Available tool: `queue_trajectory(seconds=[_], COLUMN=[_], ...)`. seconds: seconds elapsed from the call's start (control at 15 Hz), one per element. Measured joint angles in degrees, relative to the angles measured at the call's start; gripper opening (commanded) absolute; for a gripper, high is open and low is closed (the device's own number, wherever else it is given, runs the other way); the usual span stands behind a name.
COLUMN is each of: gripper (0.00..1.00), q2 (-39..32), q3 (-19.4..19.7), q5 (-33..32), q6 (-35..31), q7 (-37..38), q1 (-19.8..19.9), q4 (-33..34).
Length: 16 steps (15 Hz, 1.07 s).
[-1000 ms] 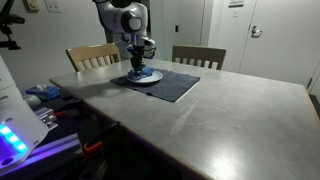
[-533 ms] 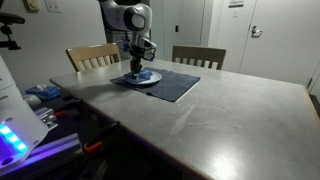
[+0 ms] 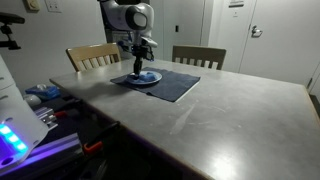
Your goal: Wipe the plate with the towel
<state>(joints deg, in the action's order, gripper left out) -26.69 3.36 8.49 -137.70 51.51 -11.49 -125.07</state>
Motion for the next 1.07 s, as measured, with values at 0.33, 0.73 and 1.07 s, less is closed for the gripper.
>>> queue_trajectory(seconds=[0.33,0.73,1.07], gripper=[0.02,0.02,0.02], q2=[-0.1,-1.0,-1.0], q3=[1.9,-0.4,-6.3], q5=[-3.6,-7.7,-3.3], q6=[-5.6,-16.1,-17.5], q7=[11.1,2.2,-15.2], q1=[-0.5,0.1,3.1], q4=[-0.3,-0.6,-1.3])
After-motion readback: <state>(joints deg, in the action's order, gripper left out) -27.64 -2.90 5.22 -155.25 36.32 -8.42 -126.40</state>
